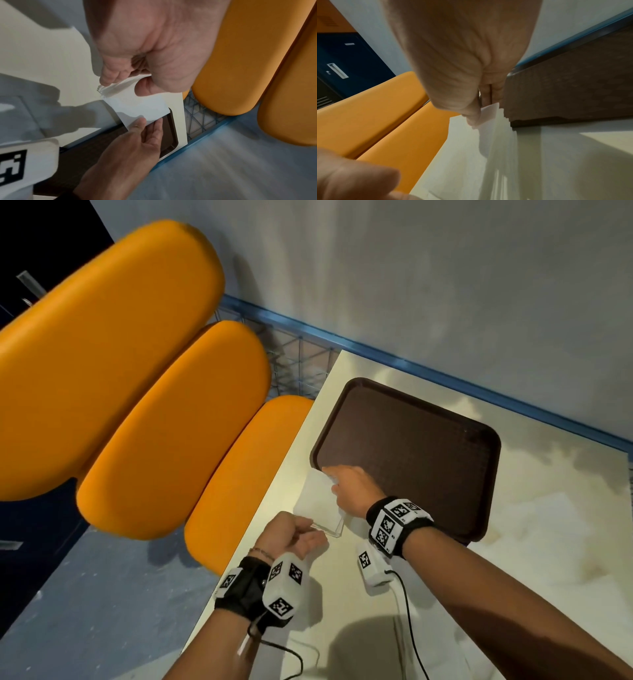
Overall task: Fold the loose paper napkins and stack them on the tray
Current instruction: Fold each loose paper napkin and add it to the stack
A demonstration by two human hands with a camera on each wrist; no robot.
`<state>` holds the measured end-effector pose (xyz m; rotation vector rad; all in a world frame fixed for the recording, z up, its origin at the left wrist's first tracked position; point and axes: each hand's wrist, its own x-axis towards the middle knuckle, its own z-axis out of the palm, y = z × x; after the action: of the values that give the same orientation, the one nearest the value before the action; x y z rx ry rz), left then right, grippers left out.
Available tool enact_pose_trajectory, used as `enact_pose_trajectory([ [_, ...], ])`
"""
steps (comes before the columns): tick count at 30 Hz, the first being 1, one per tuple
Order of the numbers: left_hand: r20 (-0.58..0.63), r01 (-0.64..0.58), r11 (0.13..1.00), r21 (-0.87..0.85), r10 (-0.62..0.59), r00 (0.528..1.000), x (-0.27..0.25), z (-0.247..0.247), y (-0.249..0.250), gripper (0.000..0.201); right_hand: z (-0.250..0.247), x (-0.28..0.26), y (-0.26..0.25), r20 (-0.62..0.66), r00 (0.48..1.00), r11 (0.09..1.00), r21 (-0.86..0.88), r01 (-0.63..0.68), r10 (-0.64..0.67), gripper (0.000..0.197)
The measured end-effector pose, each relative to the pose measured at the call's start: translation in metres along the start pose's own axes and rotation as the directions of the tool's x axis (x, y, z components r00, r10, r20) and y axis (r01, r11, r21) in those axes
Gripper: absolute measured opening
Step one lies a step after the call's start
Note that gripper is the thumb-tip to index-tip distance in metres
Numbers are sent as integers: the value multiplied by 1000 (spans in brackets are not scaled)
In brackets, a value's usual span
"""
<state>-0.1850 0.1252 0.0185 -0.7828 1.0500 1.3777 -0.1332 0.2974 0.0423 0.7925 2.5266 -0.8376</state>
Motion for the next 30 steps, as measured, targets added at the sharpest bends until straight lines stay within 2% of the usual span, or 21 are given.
enact_pose_trajectory([
  [4, -73, -5, 996, 88, 12, 997, 10, 4, 8, 21, 1, -1, 2, 17, 1000, 1000, 27, 8, -8, 57],
  [8, -98, 38, 989, 145, -24, 995, 20, -1, 10, 15, 3, 0, 4, 15, 1000, 999, 29, 13, -14, 58],
  [13, -105, 22, 981, 193, -2, 994, 19, 1, 13, 11, 2, 1, 6, 13, 1000, 999, 45, 24, -24, 57],
  [14, -89, 44, 976, 213, -25, 996, 16, 0, 14, 6, 0, 0, 6, 8, 1000, 998, 57, 17, -17, 56],
  [16, -48, 91, 960, 265, -81, 996, 4, -1, 17, 10, -4, -4, 6, -8, 1000, 993, 115, -18, 19, 56],
  [17, -76, 60, 939, 339, -36, 996, -1, 0, 18, 10, -6, -7, 7, -17, 998, 984, 172, -56, 60, 56],
  [18, -143, -11, 894, 448, 84, 986, -3, -1, 20, 7, -7, -12, 9, -33, 993, 966, 238, -104, 115, 57],
  [19, -216, -102, 811, 576, 272, 938, -2, -3, 22, 11, -9, -17, 13, -50, 982, 939, 305, -157, 180, 56],
  [20, -238, -152, 694, 703, 432, 870, -4, -2, 26, 23, -8, -22, 18, -67, 967, 912, 354, -206, 244, 52],
  [21, -204, -166, 579, 798, 520, 829, 0, -3, 32, 38, -7, -28, 22, -69, 951, 888, 383, -255, 303, 43],
  [23, -84, -150, 363, 920, 555, 828, 9, 2, 43, 53, 4, -39, 29, 0, 930, 823, 466, -325, 367, 18],
  [25, -6, -85, 168, 982, 479, 878, 21, 8, 50, 50, 21, -46, 26, 165, 914, 688, 613, -389, 371, 27],
  [26, 17, -65, 84, 994, 474, 880, 25, 13, 51, 36, 28, -48, 24, 217, 906, 633, 656, -410, 362, 30],
  [28, 77, -100, 17, 995, 507, 859, 28, 23, 49, 13, 41, -45, 21, 249, 899, 575, 699, -424, 361, 30],
  [30, 102, -106, -20, 994, 501, 859, 22, 34, 46, 9, 54, -37, 22, 239, 905, 545, 733, -406, 352, 22],
])
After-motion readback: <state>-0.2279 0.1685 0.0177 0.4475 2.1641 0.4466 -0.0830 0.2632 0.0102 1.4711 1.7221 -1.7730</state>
